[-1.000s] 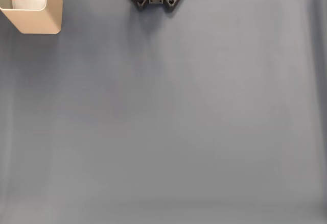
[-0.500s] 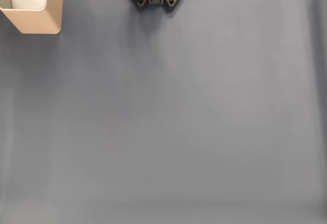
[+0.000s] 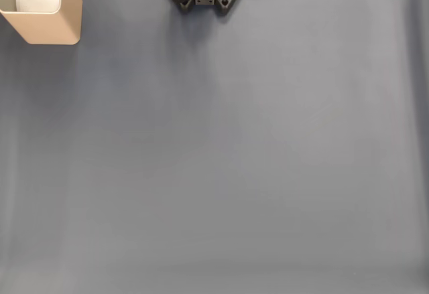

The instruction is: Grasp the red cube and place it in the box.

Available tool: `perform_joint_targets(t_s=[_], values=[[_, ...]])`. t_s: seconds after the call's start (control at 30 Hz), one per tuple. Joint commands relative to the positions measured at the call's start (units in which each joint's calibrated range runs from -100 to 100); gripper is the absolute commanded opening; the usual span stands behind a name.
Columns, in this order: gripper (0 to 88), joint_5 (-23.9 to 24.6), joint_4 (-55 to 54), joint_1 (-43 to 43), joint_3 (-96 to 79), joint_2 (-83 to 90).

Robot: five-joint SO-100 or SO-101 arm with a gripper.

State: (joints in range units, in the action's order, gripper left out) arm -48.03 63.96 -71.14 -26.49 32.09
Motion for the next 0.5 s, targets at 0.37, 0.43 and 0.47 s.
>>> perform_joint_targets(t_s=[0.37,0.43,0.47], values=[[0.0,-0.1,1.0,0.1,2.4,2.9],[0.0,-0.1,1.0,0.0,2.4,2.9],[0.0,-0.1,1.0,0.0,2.4,2.9]])
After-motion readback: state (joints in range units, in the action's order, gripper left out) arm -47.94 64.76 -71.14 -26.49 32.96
